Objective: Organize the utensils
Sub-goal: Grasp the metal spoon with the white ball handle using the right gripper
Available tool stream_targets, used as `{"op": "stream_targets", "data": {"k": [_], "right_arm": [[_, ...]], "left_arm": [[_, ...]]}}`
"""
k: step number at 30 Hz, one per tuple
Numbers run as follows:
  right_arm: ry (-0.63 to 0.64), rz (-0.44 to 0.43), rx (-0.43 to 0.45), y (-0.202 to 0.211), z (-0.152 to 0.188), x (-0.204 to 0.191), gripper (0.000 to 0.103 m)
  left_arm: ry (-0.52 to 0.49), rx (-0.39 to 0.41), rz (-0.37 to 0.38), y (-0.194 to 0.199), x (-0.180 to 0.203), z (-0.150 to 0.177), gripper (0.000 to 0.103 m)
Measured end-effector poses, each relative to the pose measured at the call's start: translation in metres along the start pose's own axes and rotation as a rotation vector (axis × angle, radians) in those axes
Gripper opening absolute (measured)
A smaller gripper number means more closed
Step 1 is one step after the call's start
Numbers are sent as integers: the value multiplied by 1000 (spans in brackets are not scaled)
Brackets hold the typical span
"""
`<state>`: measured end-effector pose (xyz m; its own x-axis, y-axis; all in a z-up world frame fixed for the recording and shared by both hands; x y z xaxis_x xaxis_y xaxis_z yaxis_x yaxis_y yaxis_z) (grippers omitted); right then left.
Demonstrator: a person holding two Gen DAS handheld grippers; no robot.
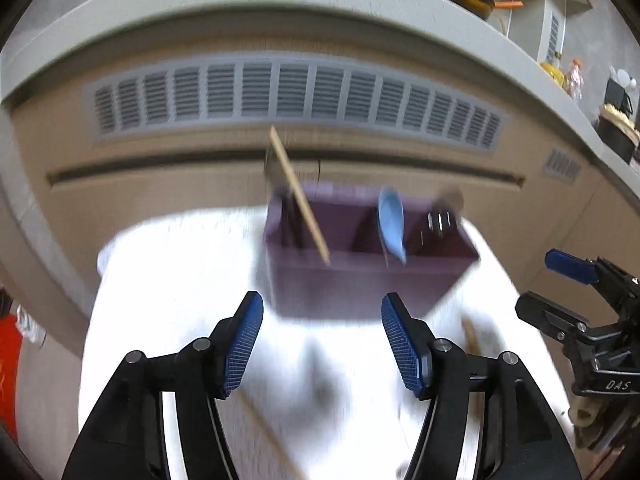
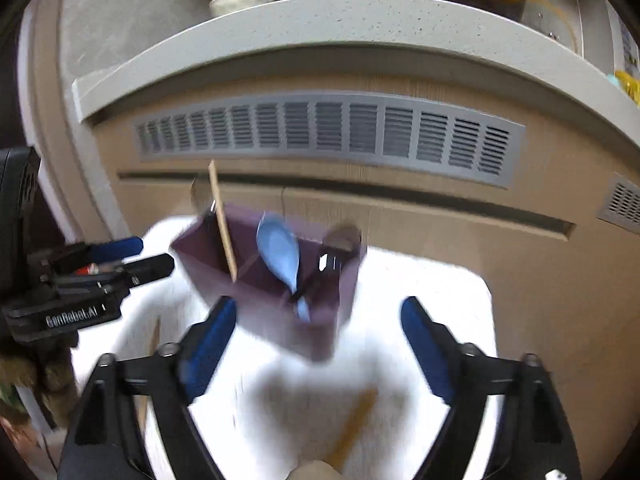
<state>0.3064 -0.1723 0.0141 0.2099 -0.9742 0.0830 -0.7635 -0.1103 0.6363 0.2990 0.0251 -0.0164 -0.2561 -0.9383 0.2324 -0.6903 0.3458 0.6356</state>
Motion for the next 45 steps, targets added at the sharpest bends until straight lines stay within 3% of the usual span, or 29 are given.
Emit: {"op": "stream_targets", "data": {"k": [7,14,17,18,23,29,31,38,45], "right_arm": [[101,-53,-115,31,82,-29,85],[174,-95,-142,45,129,-57,85],[187,-151,-173,39,139,-74,60],[188,-166,-182,38,137,-79,54],[208,-152,-200,14,143,-107,52],[174,-116,-257,-11,147,-108,34],[170,-114,-263,-12,146,-105,21],[111,-101,-245,-2,134,-82,20],[32,-60,-208,8,115,-43,20]], "left_arm": [[2,-118,41,17,23,89,68],[18,-121,46,37,36,125,72],[44,-107,36,45,27,127,73],[48,-99,39,47,25,127,74],[67,-100,50,51,17,129,76],[64,-107,59,47,19,129,76],[62,-115,67,46,21,132,77],[21,-142,96,43,36,137,78],[-112,-229,165,32,78,163,79]]}}
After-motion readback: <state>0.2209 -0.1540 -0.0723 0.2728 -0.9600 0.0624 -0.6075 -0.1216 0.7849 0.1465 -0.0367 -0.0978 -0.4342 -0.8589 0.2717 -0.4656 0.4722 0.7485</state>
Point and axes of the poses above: each gripper's, at about its wrist camera, not at the fingertips, and y roughly against the way its jaws point, x to its right, z to its underside, the point moved 5 cm from there along -y, roughly the way its jaws point, and after that the axes turned 8 degrees about z, right-handed, at the moved point
